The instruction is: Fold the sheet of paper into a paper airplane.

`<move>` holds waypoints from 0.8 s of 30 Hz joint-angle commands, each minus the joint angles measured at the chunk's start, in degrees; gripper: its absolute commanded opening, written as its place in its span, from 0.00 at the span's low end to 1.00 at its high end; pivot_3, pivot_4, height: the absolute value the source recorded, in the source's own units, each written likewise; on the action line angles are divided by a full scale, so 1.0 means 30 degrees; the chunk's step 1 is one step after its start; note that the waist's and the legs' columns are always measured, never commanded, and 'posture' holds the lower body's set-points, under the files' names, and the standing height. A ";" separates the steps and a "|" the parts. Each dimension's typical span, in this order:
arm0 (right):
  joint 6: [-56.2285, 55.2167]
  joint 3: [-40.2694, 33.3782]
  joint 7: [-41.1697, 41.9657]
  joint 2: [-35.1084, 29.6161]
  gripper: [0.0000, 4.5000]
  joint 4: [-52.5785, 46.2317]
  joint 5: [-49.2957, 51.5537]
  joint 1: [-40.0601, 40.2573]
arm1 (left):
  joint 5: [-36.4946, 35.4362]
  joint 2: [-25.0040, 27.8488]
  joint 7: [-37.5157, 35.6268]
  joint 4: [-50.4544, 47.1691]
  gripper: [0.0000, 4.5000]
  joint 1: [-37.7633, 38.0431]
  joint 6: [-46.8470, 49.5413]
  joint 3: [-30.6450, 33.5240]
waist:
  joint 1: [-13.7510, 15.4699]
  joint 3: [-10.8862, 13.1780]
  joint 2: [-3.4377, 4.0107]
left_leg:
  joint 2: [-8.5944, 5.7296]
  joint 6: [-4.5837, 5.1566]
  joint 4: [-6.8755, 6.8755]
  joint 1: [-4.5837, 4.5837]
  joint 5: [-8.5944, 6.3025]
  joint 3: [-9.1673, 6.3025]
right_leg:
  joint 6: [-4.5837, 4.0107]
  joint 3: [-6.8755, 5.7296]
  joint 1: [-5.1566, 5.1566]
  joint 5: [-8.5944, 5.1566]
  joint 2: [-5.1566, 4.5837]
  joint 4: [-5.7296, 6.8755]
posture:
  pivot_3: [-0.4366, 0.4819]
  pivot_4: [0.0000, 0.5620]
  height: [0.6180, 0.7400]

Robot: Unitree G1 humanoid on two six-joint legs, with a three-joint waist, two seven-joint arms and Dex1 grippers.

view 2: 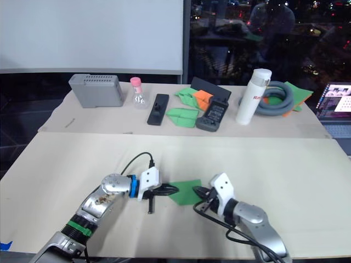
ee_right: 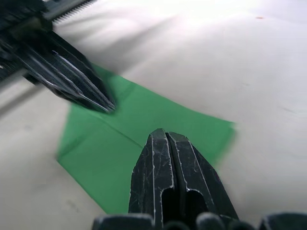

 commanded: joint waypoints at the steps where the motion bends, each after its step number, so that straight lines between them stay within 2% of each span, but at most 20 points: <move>1: -0.0022 -0.1072 -0.0475 -0.0685 0.00 0.1233 -0.0466 0.0710 | 0.0882 0.0274 -0.0187 0.1083 0.00 0.0446 0.0308 -0.0664 | -0.0002 -0.0005 0.0000 | 0.0000 0.0000 -0.0001 0.0004 0.0000 0.0001 | 0.0000 0.0001 0.0000 0.0000 -0.0006 0.0000 | 0.48 0.27 1.00; 7: -0.0335 -0.2123 -0.0590 -0.0488 0.00 0.1771 0.0181 0.0482 | 0.0738 0.0178 -0.0272 0.1209 0.00 0.0407 0.0222 -0.0638 | 0.0014 -0.0027 -0.0003 | 0.0009 0.0000 -0.0001 0.0013 0.0000 0.0000 | -0.0001 0.0003 0.0014 0.0000 -0.0111 -0.0007 | 0.48 0.27 1.00; 13: -0.1490 -0.3091 -0.0033 0.1190 0.00 0.0050 0.2616 -0.1143 | 0.0824 0.0168 -0.0249 0.1279 0.00 0.0363 0.0198 -0.0613 | -0.0031 -0.0019 0.0045 | 0.0004 0.0002 0.0000 -0.0027 0.0000 0.0004 | 0.0000 0.0012 -0.0010 0.0001 -0.0147 0.0001 | 0.48 0.27 1.00; 24: -0.1348 0.1566 0.0362 0.0808 0.00 0.0859 -0.0957 -0.1302 | 0.0866 0.0206 -0.0015 0.1118 0.00 0.0567 0.0244 -0.0489 | -0.0040 -0.0029 0.0062 | -0.0005 0.0006 -0.0008 -0.0043 0.0000 0.0007 | -0.0001 -0.0020 -0.0022 0.0000 -0.0111 0.0000 | 0.48 0.27 1.00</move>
